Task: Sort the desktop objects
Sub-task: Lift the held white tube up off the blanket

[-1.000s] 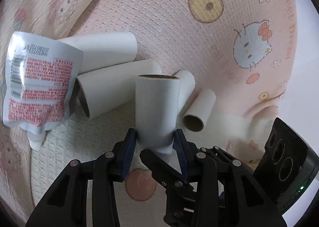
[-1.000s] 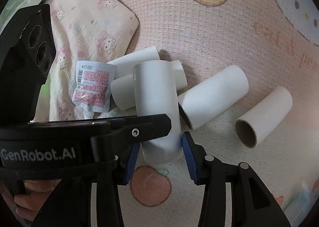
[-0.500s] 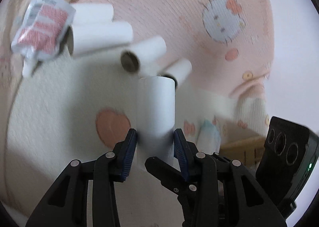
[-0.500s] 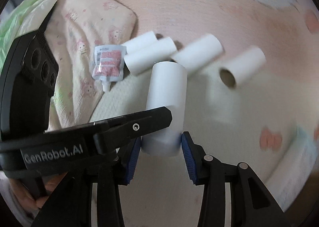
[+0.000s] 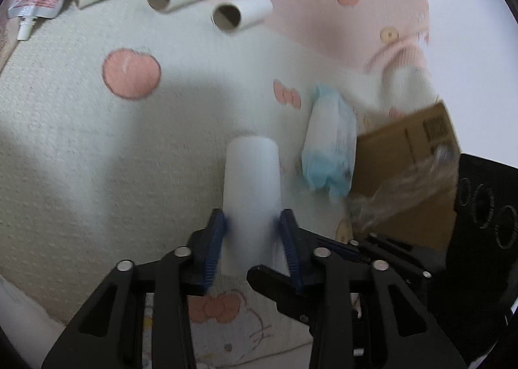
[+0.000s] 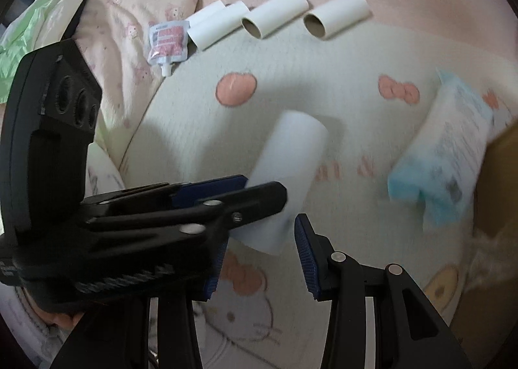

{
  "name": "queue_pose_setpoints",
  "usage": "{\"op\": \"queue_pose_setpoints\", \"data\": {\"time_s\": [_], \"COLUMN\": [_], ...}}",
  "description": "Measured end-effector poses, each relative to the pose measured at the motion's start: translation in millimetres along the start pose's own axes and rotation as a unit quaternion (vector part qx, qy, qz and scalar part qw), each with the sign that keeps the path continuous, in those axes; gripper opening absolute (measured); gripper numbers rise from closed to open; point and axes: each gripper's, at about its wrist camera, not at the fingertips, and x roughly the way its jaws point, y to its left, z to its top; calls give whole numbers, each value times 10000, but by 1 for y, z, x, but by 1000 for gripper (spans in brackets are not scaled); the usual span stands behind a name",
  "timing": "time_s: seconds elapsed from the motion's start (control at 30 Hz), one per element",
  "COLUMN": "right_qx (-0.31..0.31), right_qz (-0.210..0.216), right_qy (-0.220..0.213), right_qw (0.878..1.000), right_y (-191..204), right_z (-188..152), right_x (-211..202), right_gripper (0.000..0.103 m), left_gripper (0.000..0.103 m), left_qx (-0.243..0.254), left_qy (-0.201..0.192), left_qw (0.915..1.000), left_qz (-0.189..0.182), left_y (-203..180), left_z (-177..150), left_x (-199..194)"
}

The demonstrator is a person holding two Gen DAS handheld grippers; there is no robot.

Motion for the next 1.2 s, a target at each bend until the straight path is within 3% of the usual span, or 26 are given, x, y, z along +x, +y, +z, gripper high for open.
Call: {"op": "queue_pose_setpoints", "data": {"time_s": [0.13,0.27,0.3,0.4,0.6,0.8,0.97,1.2], "right_qx": [84,423,562,876,1374,1441,1442,1500], "right_qz": [-9,110,182,385,430,279,183,65], "right_qy": [112,-43,-114,-169,-186,-14,-63,-41], "right_qw": [9999,9990,9982,9953,9894,9892,9894,9887], "right_y": [-2,-18,-22,-31,-45,-39,-33,-34], "right_z": [-8,-22,-23,-22,-17,-9,-3,1], "right_x": [4,-12,-16,-19,-16,4,11,24], "right_gripper": [39,40,40,40,50,50,50,48], "left_gripper": [23,24,25,46,49,49,49,49], "left_qx": [-101,-390,-547,-860,-1297,-1375,-1417,-1121], "left_qy": [2,87,50,14,28,17,135,510], "left_qw": [9999,9989,9979,9950,9883,9881,9851,9879], "left_qz": [-58,-259,-330,-504,-805,-684,-968,-938], "left_y": [-2,6,11,20,34,37,37,26], "left_z": [-3,1,3,11,29,38,41,42], "left_x": [1,1,1,2,14,21,24,38]}}
